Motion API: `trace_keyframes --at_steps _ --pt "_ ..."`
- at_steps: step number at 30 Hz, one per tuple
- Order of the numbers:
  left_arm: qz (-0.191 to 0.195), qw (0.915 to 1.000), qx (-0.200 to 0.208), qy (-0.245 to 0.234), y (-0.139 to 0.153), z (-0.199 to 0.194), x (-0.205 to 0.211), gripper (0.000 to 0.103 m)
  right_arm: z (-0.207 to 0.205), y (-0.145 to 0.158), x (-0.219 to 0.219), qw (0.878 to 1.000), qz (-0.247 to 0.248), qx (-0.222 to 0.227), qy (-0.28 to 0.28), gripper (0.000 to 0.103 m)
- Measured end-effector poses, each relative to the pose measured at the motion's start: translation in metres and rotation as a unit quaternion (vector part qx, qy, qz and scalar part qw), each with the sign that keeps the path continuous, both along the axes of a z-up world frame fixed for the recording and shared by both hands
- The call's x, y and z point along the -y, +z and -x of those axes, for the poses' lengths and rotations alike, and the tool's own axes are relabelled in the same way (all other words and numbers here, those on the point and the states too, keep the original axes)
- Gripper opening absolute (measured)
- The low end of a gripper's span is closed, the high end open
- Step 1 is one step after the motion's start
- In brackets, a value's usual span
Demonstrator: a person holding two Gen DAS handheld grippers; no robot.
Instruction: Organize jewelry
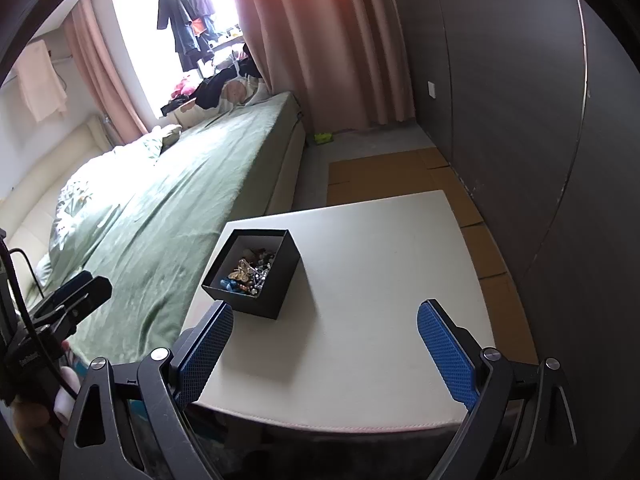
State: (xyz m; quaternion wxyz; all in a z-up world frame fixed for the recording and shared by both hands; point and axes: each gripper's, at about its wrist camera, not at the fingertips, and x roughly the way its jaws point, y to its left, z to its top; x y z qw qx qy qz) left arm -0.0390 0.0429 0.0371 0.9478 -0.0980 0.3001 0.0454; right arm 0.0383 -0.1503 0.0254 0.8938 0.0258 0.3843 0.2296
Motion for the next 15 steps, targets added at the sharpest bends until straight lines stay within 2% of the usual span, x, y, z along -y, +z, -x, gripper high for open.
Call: trace_keyframes --at_steps 15 --pt "-0.002 1.0000 0.000 -0.001 -0.0001 0.0011 -0.0009 0.102 0.0004 0.0001 -0.0006 1.000 0.001 0.000 0.000 0.094"
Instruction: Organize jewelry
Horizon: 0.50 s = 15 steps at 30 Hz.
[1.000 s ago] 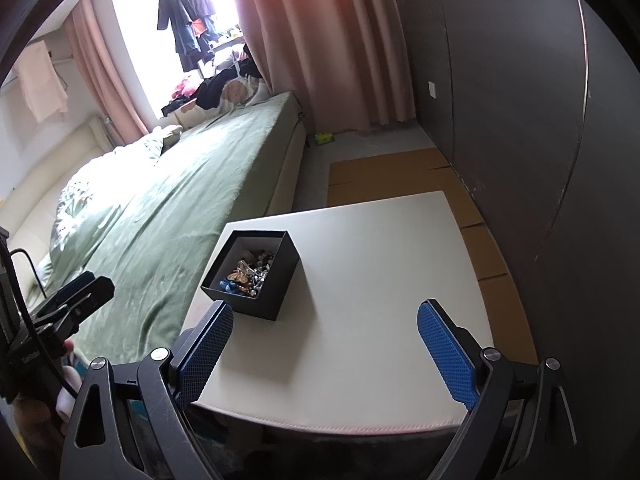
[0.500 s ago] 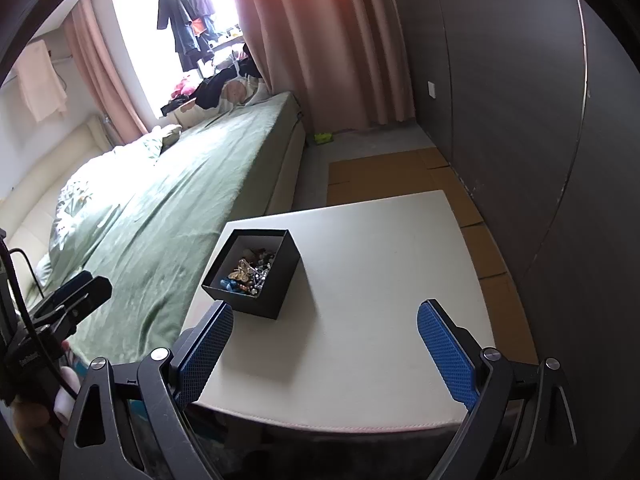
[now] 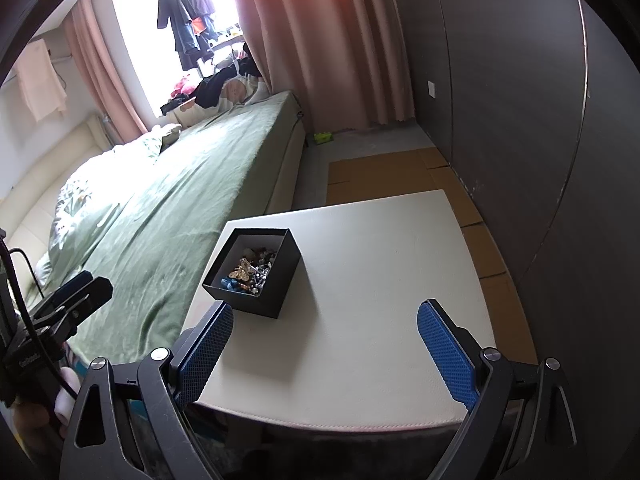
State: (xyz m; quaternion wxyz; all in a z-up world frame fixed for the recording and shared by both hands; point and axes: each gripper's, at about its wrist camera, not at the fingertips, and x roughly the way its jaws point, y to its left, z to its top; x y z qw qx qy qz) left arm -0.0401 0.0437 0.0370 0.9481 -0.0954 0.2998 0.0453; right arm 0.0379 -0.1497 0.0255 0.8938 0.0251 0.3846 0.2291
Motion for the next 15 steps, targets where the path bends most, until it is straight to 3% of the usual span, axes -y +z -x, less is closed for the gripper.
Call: trace_keyframes --at_steps 15 --pt "0.000 1.0000 0.000 0.000 -0.0001 0.0006 -0.0002 0.103 0.0011 -0.0019 -0.0009 1.000 0.002 0.000 -0.001 0.094"
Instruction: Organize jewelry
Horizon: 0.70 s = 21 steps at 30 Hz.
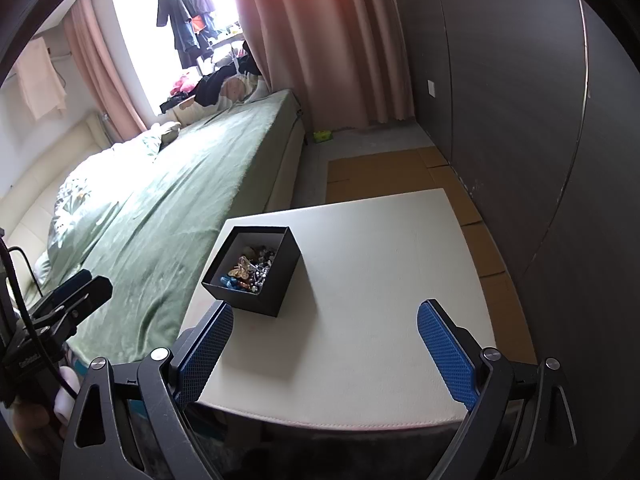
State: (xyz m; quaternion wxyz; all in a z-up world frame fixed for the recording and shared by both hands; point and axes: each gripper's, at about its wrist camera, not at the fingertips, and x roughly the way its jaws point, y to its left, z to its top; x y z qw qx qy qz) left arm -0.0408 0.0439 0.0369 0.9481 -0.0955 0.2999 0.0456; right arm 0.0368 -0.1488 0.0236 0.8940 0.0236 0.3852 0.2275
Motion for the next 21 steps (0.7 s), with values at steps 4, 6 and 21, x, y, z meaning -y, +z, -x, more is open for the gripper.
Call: trace_keyframes --at_steps 4,6,21 --pt "0.000 1.0000 0.000 0.001 -0.0004 0.0009 -0.0008 0.103 -0.0002 -0.0015 0.0007 1.000 0.000 -0.001 0.000 0.094" --pt "0.001 1.0000 0.000 0.000 -0.0005 0.0015 -0.0014 0.103 -0.0004 -0.0012 0.0008 1.000 0.000 0.000 0.000 0.094" --pt "0.000 1.0000 0.000 0.001 -0.0015 0.0009 -0.0010 0.102 -0.0007 0.0000 0.0003 1.000 0.001 -0.001 0.001 0.094"
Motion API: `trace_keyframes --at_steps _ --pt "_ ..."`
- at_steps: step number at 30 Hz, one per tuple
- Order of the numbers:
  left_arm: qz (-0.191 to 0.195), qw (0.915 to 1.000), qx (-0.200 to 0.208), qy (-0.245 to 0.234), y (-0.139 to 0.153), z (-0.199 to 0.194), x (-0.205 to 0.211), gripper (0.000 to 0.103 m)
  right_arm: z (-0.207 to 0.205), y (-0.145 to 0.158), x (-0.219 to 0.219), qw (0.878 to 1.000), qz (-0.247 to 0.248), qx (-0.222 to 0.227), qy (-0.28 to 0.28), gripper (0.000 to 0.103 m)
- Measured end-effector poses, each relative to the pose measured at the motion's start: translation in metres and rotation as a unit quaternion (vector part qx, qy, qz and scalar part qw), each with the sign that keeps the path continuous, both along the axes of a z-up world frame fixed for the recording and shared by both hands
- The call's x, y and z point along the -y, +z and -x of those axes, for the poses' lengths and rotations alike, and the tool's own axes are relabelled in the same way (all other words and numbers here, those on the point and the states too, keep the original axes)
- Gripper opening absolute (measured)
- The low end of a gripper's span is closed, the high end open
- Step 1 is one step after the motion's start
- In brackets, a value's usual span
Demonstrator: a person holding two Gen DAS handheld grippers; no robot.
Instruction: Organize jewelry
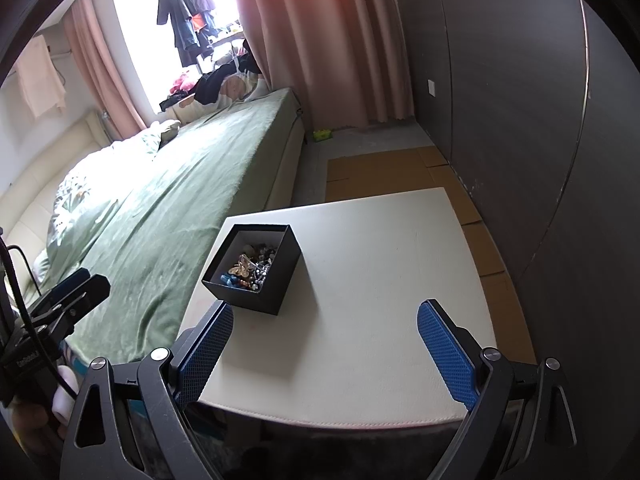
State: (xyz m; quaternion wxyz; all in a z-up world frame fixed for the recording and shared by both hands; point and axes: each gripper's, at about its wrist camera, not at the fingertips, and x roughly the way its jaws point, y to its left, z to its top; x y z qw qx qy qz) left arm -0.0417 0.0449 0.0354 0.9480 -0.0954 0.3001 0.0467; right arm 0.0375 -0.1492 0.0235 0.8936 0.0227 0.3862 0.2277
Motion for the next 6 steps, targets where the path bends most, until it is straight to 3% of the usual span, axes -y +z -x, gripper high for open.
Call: trace_keyframes --at_steps 6 --pt "-0.005 1.0000 0.000 -0.002 -0.0020 -0.0011 0.0011 0.103 0.0023 -0.0064 0.0002 1.000 0.002 -0.002 0.000 0.094"
